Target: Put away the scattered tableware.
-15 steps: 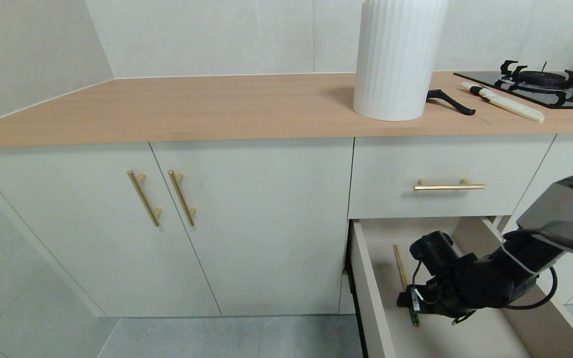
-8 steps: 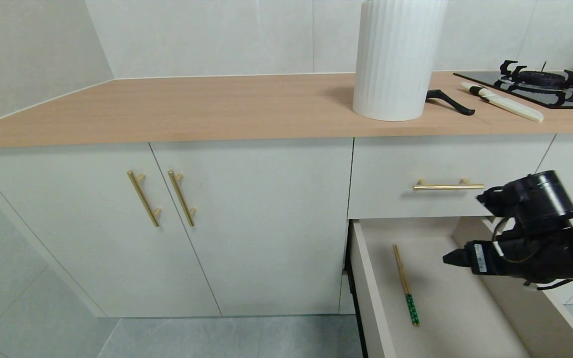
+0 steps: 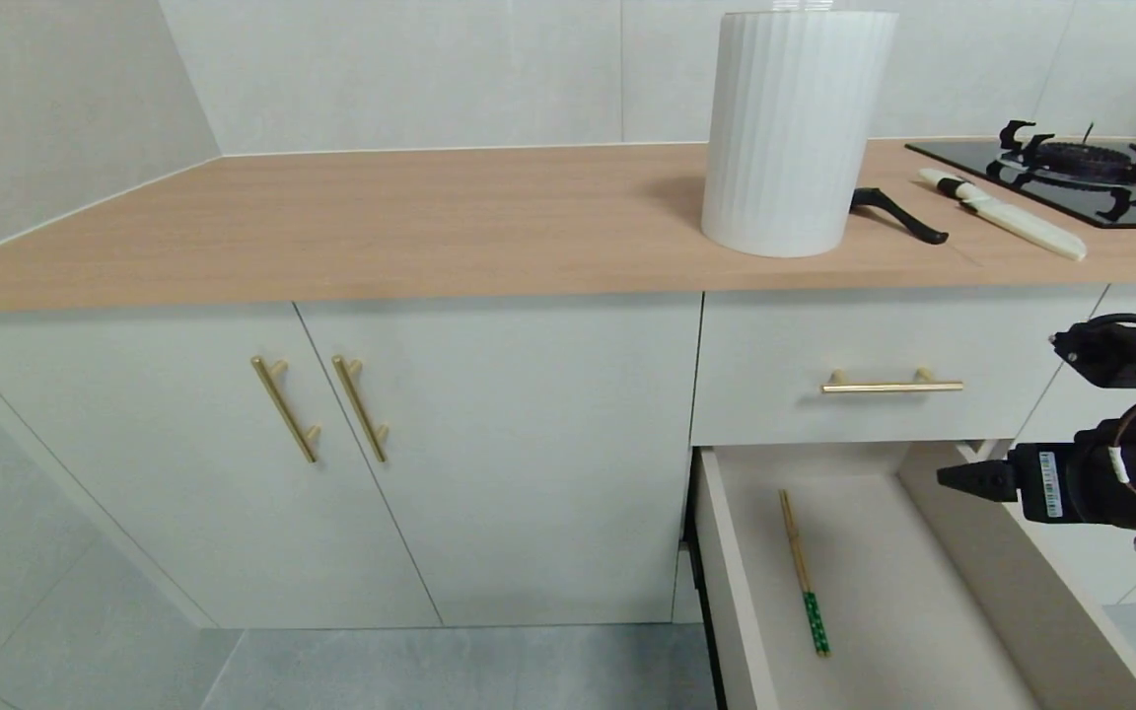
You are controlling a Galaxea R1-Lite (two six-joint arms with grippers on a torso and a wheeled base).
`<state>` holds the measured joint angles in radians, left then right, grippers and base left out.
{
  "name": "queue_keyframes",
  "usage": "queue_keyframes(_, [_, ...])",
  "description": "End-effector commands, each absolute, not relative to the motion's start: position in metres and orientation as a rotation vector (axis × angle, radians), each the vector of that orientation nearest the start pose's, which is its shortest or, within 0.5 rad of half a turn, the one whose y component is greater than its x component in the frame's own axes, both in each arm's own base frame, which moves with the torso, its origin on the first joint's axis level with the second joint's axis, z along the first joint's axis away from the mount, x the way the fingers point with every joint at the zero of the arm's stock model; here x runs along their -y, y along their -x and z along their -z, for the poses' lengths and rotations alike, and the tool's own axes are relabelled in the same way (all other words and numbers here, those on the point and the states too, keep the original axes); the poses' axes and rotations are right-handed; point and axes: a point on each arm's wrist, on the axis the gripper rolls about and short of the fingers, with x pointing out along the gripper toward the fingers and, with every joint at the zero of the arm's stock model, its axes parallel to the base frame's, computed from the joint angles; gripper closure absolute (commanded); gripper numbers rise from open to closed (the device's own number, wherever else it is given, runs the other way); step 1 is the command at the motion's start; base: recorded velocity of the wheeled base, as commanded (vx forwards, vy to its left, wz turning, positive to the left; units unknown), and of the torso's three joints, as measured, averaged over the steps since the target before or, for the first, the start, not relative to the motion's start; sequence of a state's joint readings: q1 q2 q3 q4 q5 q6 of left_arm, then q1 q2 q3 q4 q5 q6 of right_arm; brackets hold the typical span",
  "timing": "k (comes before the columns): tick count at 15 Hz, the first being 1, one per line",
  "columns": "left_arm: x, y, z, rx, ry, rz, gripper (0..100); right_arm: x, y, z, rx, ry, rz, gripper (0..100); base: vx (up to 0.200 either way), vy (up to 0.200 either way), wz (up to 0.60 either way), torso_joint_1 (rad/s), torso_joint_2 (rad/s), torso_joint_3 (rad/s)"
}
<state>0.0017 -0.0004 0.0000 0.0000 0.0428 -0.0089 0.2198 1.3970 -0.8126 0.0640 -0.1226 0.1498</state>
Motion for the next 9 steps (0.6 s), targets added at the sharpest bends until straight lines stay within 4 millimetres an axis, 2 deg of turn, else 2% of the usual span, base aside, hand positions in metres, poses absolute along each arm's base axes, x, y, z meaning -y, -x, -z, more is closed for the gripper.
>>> queue_keyframes(1, [-0.0009, 0.0228, -0.0756, 0.002, 0.009, -0.044, 0, -0.0442, -0.2095, -0.2034, -0.628, -0.036, -0.048, 0, 0.0, 0.0, 0.0, 0.129, -0.6, -0.325])
queue_keyframes(9, [-0.0009, 0.0228, -0.0755, 0.0, 0.009, -0.044, 0, -0.0457, -0.2097, -0.1972, -0.649, -0.028, -0.056, 0, 0.0, 0.0, 0.0, 0.154, -0.49, -0.306])
